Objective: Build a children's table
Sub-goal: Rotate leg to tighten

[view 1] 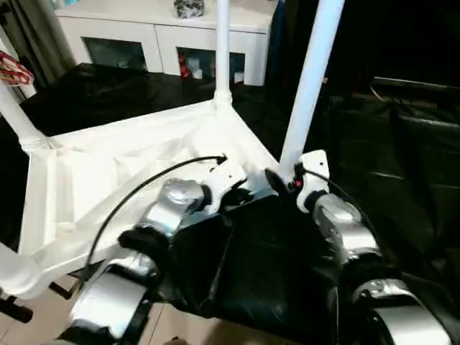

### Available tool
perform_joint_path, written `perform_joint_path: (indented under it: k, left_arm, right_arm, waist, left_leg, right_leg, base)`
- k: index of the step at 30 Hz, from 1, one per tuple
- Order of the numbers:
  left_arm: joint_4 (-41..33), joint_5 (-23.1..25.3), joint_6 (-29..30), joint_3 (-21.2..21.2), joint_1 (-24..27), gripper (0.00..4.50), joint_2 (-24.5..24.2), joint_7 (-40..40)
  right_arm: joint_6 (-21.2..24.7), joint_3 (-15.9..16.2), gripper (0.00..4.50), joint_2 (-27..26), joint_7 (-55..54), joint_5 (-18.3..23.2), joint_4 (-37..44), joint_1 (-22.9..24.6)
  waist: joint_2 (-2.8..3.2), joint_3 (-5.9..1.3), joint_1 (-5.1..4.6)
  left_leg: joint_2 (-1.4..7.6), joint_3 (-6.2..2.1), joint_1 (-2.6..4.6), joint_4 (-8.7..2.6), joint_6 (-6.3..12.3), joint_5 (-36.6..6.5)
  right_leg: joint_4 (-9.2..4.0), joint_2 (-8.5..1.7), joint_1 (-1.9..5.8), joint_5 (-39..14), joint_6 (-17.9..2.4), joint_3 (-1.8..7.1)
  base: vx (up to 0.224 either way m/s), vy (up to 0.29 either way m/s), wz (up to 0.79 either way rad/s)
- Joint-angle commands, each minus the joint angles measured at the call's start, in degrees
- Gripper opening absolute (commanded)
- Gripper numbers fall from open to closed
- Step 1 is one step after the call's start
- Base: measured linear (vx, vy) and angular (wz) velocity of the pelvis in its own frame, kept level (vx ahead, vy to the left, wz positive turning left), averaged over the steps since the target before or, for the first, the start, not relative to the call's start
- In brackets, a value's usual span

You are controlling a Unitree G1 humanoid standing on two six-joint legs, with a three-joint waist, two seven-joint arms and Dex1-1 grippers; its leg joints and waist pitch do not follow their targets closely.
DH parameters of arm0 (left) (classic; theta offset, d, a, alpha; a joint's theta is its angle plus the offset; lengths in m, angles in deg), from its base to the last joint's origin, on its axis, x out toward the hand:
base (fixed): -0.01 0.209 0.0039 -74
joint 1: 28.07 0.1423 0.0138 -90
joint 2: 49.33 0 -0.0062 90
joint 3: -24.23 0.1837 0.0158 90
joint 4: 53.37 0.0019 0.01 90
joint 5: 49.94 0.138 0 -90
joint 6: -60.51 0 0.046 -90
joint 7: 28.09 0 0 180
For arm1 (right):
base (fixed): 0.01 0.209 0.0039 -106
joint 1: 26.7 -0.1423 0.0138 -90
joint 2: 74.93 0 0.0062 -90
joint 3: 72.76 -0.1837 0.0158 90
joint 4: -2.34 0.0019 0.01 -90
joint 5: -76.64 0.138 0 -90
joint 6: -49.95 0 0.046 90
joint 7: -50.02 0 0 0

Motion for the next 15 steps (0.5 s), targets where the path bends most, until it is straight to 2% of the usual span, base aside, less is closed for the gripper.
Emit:
perform_joint_path:
  k: [1,3,6,8,9,10,12,15]
  left_arm:
    - [-2.4,-2.5,-4.1,1.4,0.0,0.0,1.1,4.1]
    - [-2.1,-2.9,-5.5,1.1,0.0,0.0,-0.5,6.4]
    - [-2.4,-3.4,-5.7,0.9,0.1,0.0,-1.8,9.1]
    - [-2.9,-4.0,-5.4,0.8,0.2,0.0,-2.5,11.0]
    - [-2.9,-4.1,-5.4,0.8,0.2,0.0,-2.6,11.2]
    - [-3.6,-4.7,-5.2,0.8,0.5,0.0,-3.8,13.8]
    - [-3.7,-5.3,-5.5,0.8,0.6,0.0,-4.7,16.1]
    - [-3.8,-5.9,-5.6,0.9,0.7,0.0,-5.3,17.8]
  right_arm:
    - [-0.7,6.1,3.69,-0.4,9.8,-0.4,2.1,1.6]
    - [-0.7,7.4,3.69,2.4,17.4,0.6,5.3,3.3]
    - [0.8,8.3,3.69,4.6,23.6,2.3,8.3,4.6]
    - [2.1,9.3,3.69,6.4,28.1,3.3,10.6,5.6]
    - [2.2,9.4,3.69,6.5,28.5,3.4,10.8,5.7]
    - [3.2,10.5,3.69,8.5,32.9,4.1,13.2,6.8]
    - [3.7,11.5,3.69,10.0,35.8,4.4,15.1,7.7]
    - [4.7,12.0,3.46,11.0,37.9,4.8,16.4,8.3]
  waist:
    - [-0.55,-3.37,0.56]
    - [-0.59,-3.33,0.76]
    - [-0.7,-3.4,1.34]
    - [-0.72,-3.35,1.43]
    - [-0.92,-3.32,1.45]
    - [-0.82,-3.43,1.59]
    - [-0.84,-3.48,1.87]
    - [-0.77,-3.4,2.14]
  left_leg:
    - [1.53,-0.28,0.0,-3.04,4.55,-11.1]
    - [1.62,-0.25,-0.04,-3.03,4.82,-11.5]
    - [1.8,-0.26,0.06,-3.0,5.03,-11.1]
    - [1.78,-0.26,0.0,-3.02,4.92,-11.1]
    - [1.72,-0.24,0.03,-3.05,5.01,-11.0]
    - [1.78,-0.27,0.03,-2.95,5.2,-10.7]
    - [1.87,-0.28,-0.11,-2.9,5.7,-9.9]
    - [1.88,-0.27,0.03,-2.94,5.56,-10.3]
  right_leg:
    - [-4.77,-4.67,3.45,-11.3,-11.3,2.59]
    - [-4.69,-4.59,3.41,-11.3,-11.2,2.62]
    - [-4.56,-4.73,3.29,-11.3,-11.3,2.68]
    - [-4.59,-4.77,3.26,-11.4,-11.5,2.66]
    - [-4.64,-4.65,3.34,-11.5,-11.3,2.65]
    - [-4.5,-4.77,3.34,-11.1,-11.6,2.67]
    - [-4.3,-4.71,3.28,-9.5,-11.7,2.67]
    - [-4.53,-4.77,3.14,-10.8,-11.5,2.66]
  base:
    - [0.0,0.0,0.0]
    - [0.0,0.0,0.0]
    - [0.0,0.0,0.0]
    - [0.0,0.0,0.0]
    - [0.0,0.0,0.0]
    - [0.0,0.0,0.0]
    - [0.0,0.0,0.0]
    - [0.0,0.0,0.0]
